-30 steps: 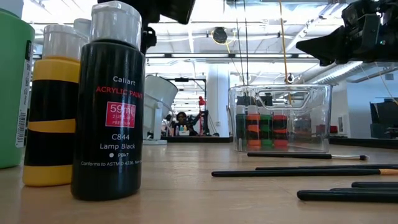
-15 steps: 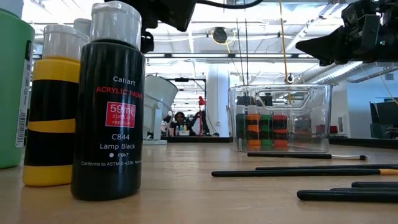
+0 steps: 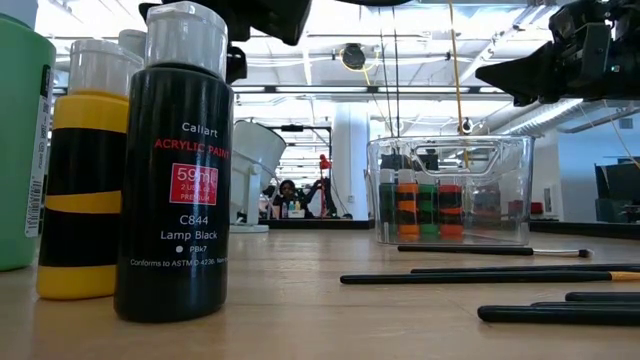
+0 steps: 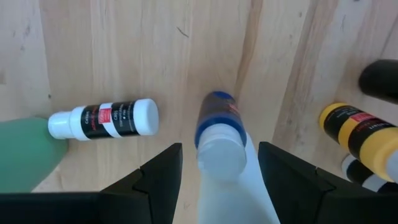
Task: Pick & Place Paint Supplies
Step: Put the blue paint bottle into the transparent bin
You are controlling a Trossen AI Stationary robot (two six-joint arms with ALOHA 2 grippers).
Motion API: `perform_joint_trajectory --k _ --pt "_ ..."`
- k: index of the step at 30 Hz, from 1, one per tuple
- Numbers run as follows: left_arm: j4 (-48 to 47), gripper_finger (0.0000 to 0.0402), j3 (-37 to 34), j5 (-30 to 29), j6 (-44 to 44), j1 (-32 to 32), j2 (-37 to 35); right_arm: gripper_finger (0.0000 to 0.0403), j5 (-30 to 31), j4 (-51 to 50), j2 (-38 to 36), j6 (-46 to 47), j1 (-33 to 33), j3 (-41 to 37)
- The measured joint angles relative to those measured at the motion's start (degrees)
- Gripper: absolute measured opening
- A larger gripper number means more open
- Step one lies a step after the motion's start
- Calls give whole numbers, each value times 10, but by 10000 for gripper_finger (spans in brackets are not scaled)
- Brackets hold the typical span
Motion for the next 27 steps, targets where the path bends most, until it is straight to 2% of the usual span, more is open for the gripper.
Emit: perform_joint_trajectory --k 27 --pt "9 214 -17 -13 38 2 0 4 0 0 0 0 0 0"
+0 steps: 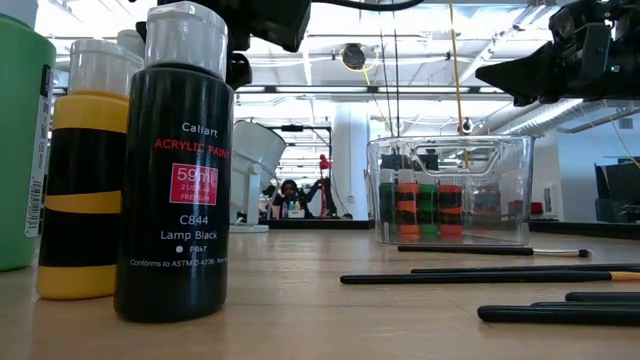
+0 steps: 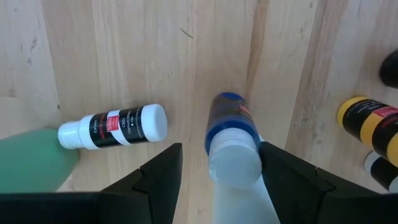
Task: Pick & Place Paint Supplies
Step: Put the blue paint bottle into the transparent bin
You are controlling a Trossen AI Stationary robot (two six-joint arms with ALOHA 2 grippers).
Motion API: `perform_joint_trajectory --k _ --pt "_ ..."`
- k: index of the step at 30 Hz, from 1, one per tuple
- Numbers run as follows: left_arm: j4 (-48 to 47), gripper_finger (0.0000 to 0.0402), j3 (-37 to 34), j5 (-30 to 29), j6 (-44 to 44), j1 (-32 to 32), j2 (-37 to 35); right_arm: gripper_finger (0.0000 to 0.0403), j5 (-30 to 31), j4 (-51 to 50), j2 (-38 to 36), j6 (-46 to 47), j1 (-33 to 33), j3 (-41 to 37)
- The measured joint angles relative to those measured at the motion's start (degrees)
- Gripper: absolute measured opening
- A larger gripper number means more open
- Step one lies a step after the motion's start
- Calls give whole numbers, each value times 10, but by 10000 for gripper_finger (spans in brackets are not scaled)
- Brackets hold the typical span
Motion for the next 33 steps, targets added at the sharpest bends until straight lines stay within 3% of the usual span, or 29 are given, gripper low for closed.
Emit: perform_joint_trajectory --k 12,23,33 --pt "2 210 0 1 15 0 0 4 0 0 0 0 0 0" --pt "7 96 0 9 33 7 -1 4 0 0 0 0 0 0" --pt "2 106 1 33 110 14 -1 4 0 0 0 -2 0 0"
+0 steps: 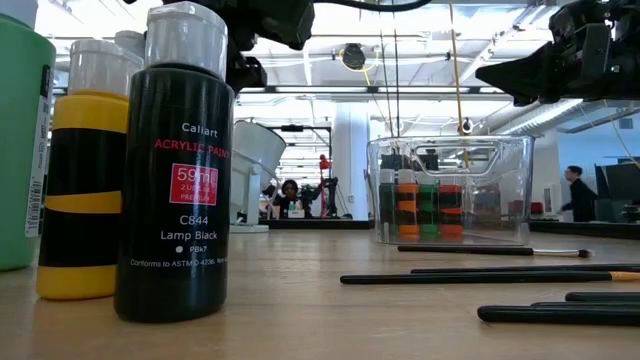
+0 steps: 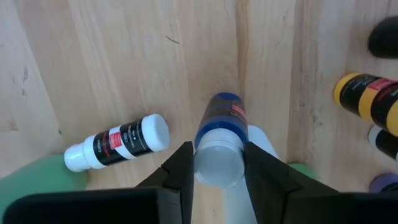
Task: Pick & Place Paint Supplies
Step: Put the blue paint bottle into the transparent bin
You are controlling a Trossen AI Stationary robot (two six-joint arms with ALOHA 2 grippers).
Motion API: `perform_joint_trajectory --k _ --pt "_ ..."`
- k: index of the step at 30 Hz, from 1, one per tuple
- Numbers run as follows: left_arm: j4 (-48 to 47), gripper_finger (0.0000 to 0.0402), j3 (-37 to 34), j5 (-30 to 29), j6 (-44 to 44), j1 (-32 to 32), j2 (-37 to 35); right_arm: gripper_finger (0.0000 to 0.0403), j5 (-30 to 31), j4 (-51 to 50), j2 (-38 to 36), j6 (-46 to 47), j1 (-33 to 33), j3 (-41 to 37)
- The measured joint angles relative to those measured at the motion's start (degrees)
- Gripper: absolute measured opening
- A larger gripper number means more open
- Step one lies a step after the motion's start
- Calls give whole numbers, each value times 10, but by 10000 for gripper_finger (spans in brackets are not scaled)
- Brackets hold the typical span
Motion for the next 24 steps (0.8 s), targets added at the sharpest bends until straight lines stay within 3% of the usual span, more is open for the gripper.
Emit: perform_joint_trajectory --k 7,14,19,24 --pt "-29 94 52 -13 19 13 1 4 0 0 0 -2 0 0" --pt "-100 94 172 -49 42 34 1 4 0 4 0 -2 0 0" --pt "-107 94 265 -112 32 70 0 4 0 5 0 -2 0 0" --pt "-79 102 296 -147 32 125 1 4 0 9 0 -2 0 0"
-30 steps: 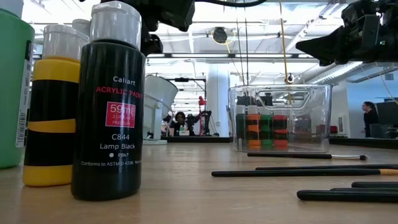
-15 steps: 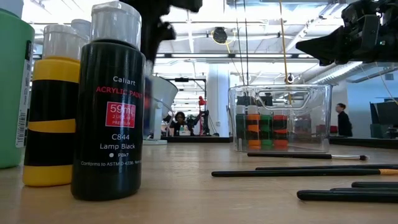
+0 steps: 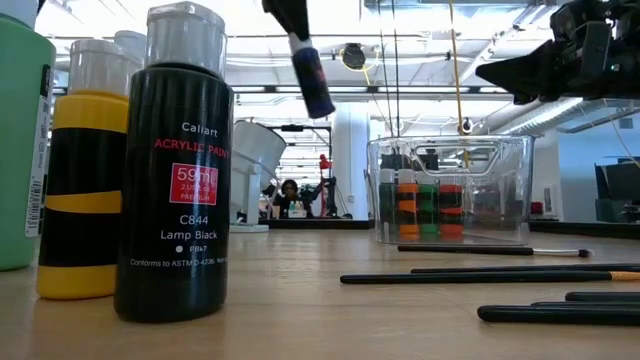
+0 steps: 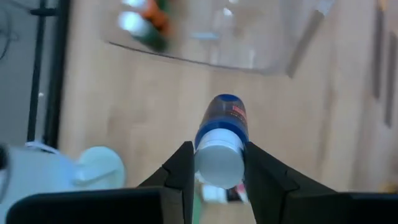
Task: Pick & Place Paint Supplies
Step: Put the blue paint bottle into the transparent bin
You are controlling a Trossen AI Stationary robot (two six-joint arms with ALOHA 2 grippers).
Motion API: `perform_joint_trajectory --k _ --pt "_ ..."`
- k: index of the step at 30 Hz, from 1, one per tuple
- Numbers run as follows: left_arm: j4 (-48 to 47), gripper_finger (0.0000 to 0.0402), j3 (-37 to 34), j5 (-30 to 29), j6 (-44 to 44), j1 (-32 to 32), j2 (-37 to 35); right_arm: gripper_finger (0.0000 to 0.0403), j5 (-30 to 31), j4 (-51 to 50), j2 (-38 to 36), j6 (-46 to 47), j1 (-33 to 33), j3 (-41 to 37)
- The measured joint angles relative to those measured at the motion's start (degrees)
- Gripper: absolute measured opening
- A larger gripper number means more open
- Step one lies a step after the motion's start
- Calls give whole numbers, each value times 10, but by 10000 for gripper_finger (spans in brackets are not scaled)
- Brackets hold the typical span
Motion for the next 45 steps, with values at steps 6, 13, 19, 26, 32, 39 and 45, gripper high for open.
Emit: perform_joint_trajectory --k 6,13,19,26,32,39,45 --pt "109 95 0 4 53 50 10 4 0 0 0 0 0 0" --pt "197 94 4 27 92 115 53 4 0 4 4 0 0 0" --pt "194 94 3 40 133 133 82 4 0 1 13 -13 0 0" --pt "205 94 3 67 148 133 94 4 0 0 15 -23 0 0" --pt "209 94 3 66 158 134 137 4 0 13 17 -15 0 0" --pt "217 94 3 34 180 132 160 4 0 18 24 -15 0 0" --pt "241 94 3 23 184 139 170 4 0 17 26 -22 0 0"
